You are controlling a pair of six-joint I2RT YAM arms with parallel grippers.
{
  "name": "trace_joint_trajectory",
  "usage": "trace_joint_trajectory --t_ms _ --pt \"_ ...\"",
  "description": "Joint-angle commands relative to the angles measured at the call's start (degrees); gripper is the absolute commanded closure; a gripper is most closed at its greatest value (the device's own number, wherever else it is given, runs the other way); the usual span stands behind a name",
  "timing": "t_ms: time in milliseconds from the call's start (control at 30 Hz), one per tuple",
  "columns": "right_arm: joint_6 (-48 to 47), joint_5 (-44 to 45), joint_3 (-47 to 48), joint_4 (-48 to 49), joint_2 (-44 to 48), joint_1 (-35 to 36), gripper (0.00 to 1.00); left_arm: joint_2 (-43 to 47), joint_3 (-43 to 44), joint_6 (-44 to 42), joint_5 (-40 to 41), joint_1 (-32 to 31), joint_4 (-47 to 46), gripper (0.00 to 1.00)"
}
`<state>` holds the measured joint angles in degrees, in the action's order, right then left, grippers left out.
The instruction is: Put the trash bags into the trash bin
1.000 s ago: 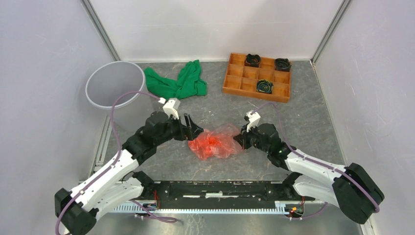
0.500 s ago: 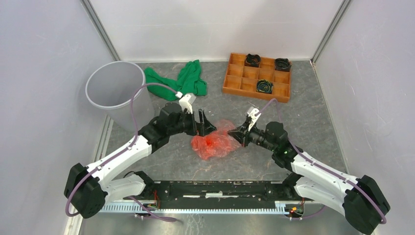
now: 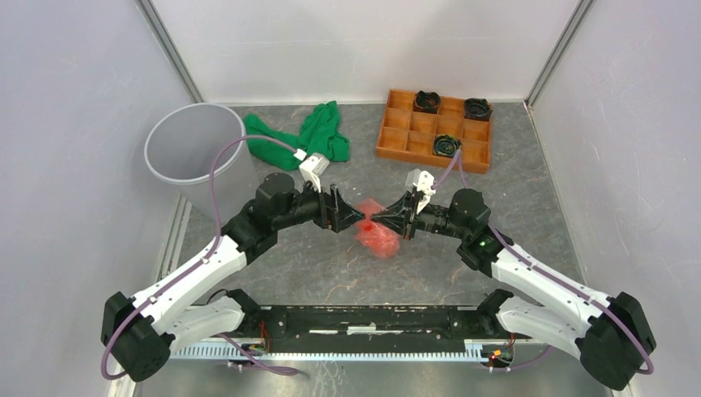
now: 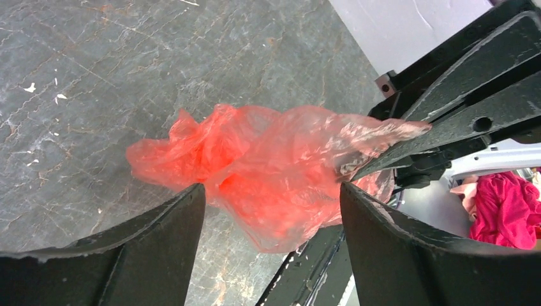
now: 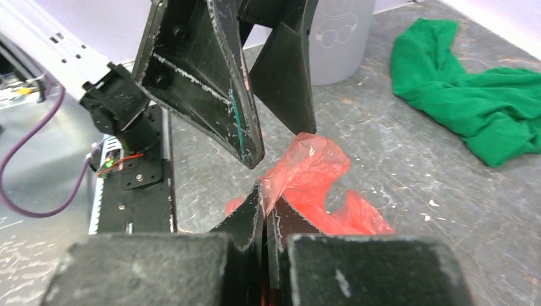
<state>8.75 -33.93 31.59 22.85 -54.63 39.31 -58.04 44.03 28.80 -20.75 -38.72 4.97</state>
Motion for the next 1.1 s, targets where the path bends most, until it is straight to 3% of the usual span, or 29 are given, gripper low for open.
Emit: trace_joint_trajectory --t_ms 0,167,433,633,800,900,1067 --pt "2.0 -6.6 2.8 4.7 -1.4 0.1 0.99 1.8 -2.5 0.3 -2.0 -0.1 -4.7 0.18" --pt "2.2 -8.8 3.9 3.0 -1.5 0.1 0.99 0.9 -3.1 -0.5 -1.2 -0.1 -4.7 0.18" --pt "3.1 -11.1 3.9 2.5 -0.5 0.1 0.99 8.0 -8.2 -3.7 -7.0 -0.1 -9.0 0.45" --pt "5.4 -13.0 4.0 5.2 -0.9 0.1 0.99 8.8 -11.9 -0.7 -10.5 -0.1 -14.5 0.48" --pt "5.7 -13.0 4.2 5.1 0.0 0.1 0.99 7.9 -13.7 0.4 -10.7 -0.1 -16.1 0.63" --pt "5.7 -12.9 4.0 4.9 0.2 0.1 0.99 8.9 -14.7 0.6 -9.9 -0.1 -16.1 0.57" --pt "6.7 -13.8 3.6 6.3 0.0 0.1 0.99 7.1 -14.7 2.3 -7.9 -0.1 -18.0 0.54"
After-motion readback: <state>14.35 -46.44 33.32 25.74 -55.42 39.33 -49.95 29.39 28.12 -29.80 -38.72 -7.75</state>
